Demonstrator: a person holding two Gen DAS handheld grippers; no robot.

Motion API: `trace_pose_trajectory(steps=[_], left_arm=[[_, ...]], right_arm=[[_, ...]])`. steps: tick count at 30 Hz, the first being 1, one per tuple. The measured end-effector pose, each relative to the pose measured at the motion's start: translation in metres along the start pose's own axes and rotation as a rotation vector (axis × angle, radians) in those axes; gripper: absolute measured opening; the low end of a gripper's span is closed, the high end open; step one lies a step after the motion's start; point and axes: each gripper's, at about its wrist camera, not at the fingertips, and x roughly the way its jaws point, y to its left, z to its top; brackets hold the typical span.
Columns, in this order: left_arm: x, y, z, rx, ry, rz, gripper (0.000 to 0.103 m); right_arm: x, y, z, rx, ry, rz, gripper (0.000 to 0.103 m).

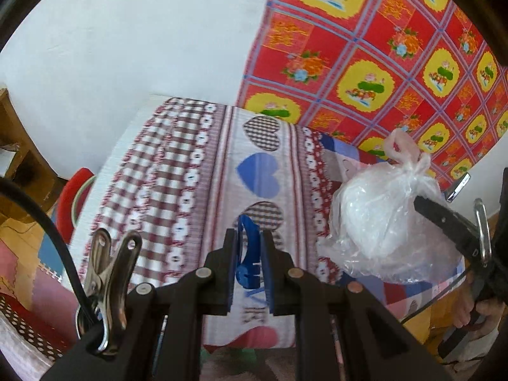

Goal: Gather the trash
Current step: 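Carry the blue clip in the left tool and bag in the right tool over the bucket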

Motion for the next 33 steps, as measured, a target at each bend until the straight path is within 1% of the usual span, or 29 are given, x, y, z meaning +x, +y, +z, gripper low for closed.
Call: trace_pose_trajectory(steps=[2, 5, 9, 11, 15, 18, 21, 26, 30, 33], left_arm=[[-0.002, 0.013, -0.001, -0.009, 0.009, 0.012, 0.015], [-0.008, 0.030, -0.003, -0.032, 0.003, 0.006, 0.015], [-0.013, 0.049, -0.001, -0.057, -0.010, 0.019, 0.015], [-0.014, 0.063, 0.003, -0.087, -0.021, 0.035, 0.015], [-0.014, 0.087, 0.013, -0.135, -0.022, 0.071, 0.015], [-0.012, 0.106, 0.021, -0.172, -0.027, 0.125, 0.015], [-0.011, 0.127, 0.025, -0.232, -0.033, 0.137, 0.015], [-0.007, 0.160, 0.028, -0.309, -0.023, 0.165, 0.015], [-0.003, 0.184, 0.032, -0.334, -0.019, 0.188, 0.015], [0.004, 0.206, 0.036, -0.353, -0.017, 0.185, 0.015]], right_arm=[[0.007, 0.011, 0.002, 0.000, 0.002, 0.002, 0.006], [0.019, 0.028, 0.008, -0.001, 0.014, 0.011, 0.006], [0.034, 0.050, 0.019, -0.043, 0.028, 0.034, 0.006], [0.041, 0.059, 0.025, -0.064, 0.034, 0.049, 0.006], [0.061, 0.077, 0.041, -0.114, 0.044, 0.097, 0.006], [0.078, 0.090, 0.053, -0.142, 0.052, 0.141, 0.006], [0.097, 0.106, 0.064, -0.181, 0.065, 0.187, 0.006], [0.126, 0.132, 0.076, -0.229, 0.097, 0.231, 0.006], [0.149, 0.160, 0.085, -0.288, 0.125, 0.263, 0.006], [0.166, 0.178, 0.090, -0.312, 0.136, 0.277, 0.006]])
